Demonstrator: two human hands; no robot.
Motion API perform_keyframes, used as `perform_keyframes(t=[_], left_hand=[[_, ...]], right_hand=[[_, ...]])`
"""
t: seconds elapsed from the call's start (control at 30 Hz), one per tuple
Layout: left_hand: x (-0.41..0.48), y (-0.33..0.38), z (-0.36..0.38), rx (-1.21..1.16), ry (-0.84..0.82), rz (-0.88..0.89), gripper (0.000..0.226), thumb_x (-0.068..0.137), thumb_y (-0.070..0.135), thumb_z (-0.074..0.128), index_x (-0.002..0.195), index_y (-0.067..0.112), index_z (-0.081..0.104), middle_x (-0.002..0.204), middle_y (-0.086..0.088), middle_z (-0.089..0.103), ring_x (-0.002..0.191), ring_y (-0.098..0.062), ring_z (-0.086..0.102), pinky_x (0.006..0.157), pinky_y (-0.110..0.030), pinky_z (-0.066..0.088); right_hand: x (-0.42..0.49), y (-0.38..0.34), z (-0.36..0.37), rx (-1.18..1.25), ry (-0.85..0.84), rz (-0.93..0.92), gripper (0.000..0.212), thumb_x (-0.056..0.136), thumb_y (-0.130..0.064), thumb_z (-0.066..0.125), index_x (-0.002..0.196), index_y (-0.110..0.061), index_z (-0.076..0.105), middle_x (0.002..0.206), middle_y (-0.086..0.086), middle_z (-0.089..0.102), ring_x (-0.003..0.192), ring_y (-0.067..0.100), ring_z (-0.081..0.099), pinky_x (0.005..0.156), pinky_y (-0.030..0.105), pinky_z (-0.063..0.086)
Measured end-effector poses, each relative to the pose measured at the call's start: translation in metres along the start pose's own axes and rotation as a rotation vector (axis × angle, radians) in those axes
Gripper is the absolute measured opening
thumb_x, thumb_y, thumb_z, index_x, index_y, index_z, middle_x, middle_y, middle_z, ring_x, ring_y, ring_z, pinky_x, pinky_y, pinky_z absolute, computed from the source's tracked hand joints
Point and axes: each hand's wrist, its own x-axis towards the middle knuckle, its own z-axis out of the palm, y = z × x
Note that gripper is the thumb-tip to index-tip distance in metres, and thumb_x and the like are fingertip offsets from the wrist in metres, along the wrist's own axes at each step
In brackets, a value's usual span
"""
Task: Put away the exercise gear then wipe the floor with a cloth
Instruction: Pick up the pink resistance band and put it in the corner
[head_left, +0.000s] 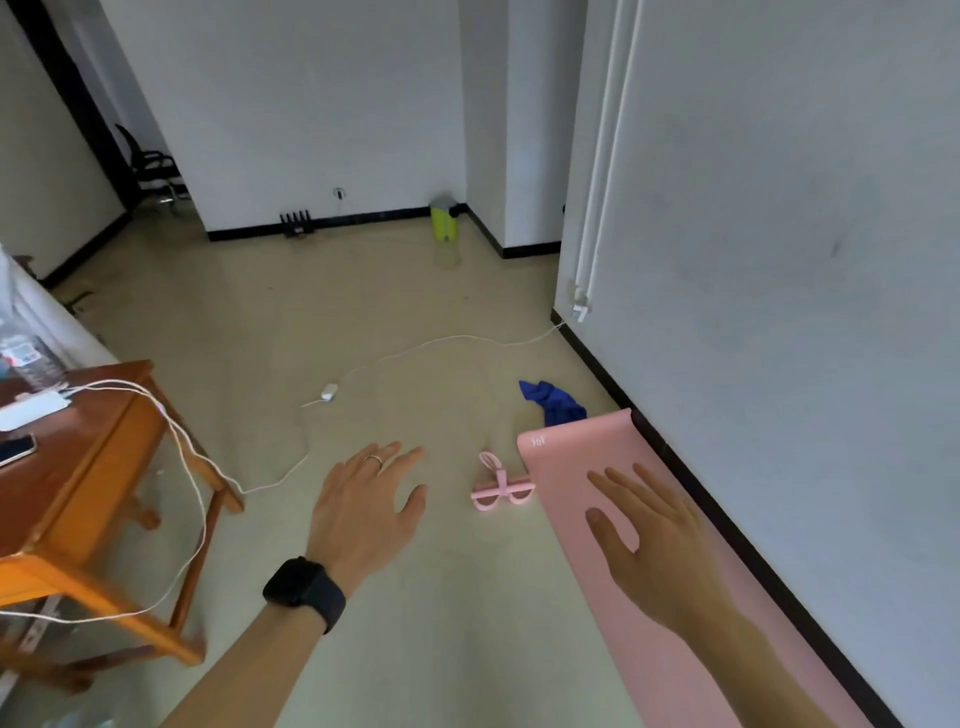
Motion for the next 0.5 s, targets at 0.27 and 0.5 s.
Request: perform_keyframes(t=[0.27, 0.5], left_hand=[[0.142, -0.051, 0.057, -0.016, -0.108, -0.049, 0.050, 0.099, 0.050, 0.041, 0.149, 0.046, 0.033, 0.156, 0.013, 0.036, 0.149, -0.012, 0.022, 0.121, -0.035, 0.018], [0.291, -0.092, 0.105, -0.026, -0.231, 0.043, 0.051, 0.099, 0.047, 0.042, 0.150, 0.041, 0.036, 0.157, 0.009, 0.036, 0.149, -0.015, 0.022, 0.120, -0.039, 0.020]], right_hand=[[0.145, 0.027, 0.090, -0.028, -0.071, 0.015, 0.051, 0.094, -0.054, 0.039, 0.134, -0.032, 0.062, 0.139, -0.011, 0.059, 0.140, 0.019, 0.044, 0.108, 0.049, 0.043], [0.248, 0.038, 0.162, -0.094, -0.160, 0.183, 0.052, 0.094, -0.056, 0.037, 0.137, -0.034, 0.059, 0.141, -0.011, 0.058, 0.142, 0.018, 0.041, 0.112, 0.046, 0.039]])
